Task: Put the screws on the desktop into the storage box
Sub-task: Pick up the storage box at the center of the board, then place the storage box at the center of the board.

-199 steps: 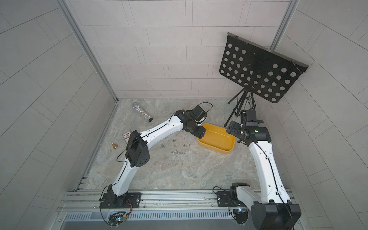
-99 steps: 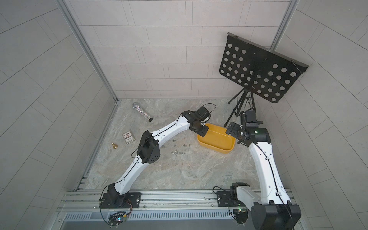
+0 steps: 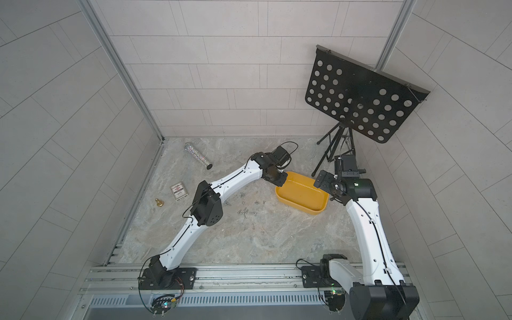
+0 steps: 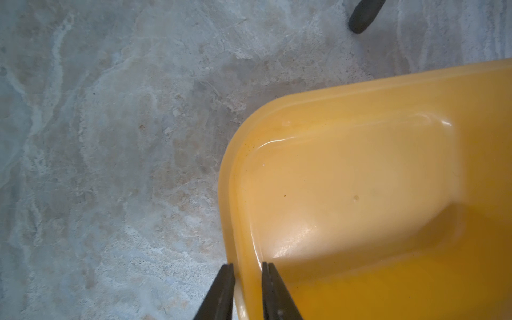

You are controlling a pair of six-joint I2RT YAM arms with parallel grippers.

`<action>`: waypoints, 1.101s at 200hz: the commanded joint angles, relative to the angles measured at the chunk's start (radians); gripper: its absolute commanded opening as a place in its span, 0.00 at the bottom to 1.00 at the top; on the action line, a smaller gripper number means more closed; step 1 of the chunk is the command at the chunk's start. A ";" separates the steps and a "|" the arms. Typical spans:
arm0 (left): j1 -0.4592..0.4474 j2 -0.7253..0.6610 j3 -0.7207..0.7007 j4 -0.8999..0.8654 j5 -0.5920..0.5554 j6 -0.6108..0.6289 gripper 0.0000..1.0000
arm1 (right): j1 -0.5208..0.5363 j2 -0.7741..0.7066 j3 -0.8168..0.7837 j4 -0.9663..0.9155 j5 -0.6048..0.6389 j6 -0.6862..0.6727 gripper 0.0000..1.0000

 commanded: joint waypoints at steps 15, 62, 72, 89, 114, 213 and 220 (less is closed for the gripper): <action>0.009 0.001 -0.001 -0.057 -0.095 -0.006 0.21 | -0.003 -0.021 -0.006 -0.016 0.004 0.008 0.98; 0.013 -0.002 -0.007 -0.082 -0.085 -0.009 0.39 | -0.004 -0.025 -0.007 -0.017 0.001 0.008 0.98; 0.010 0.000 -0.011 -0.083 -0.074 -0.014 0.50 | -0.004 -0.027 -0.009 -0.018 0.002 0.007 0.99; 0.002 0.003 -0.013 -0.070 -0.063 -0.019 0.57 | -0.004 -0.029 -0.012 -0.018 0.004 0.008 0.99; -0.003 0.025 -0.002 -0.063 -0.047 -0.029 0.58 | -0.004 -0.032 -0.016 -0.016 0.007 0.008 0.99; -0.006 0.080 0.016 -0.057 -0.050 -0.047 0.23 | -0.004 -0.038 -0.025 -0.012 0.006 0.005 0.97; -0.006 0.069 0.009 -0.057 -0.059 -0.045 0.18 | -0.003 -0.038 -0.025 -0.012 0.006 0.006 0.96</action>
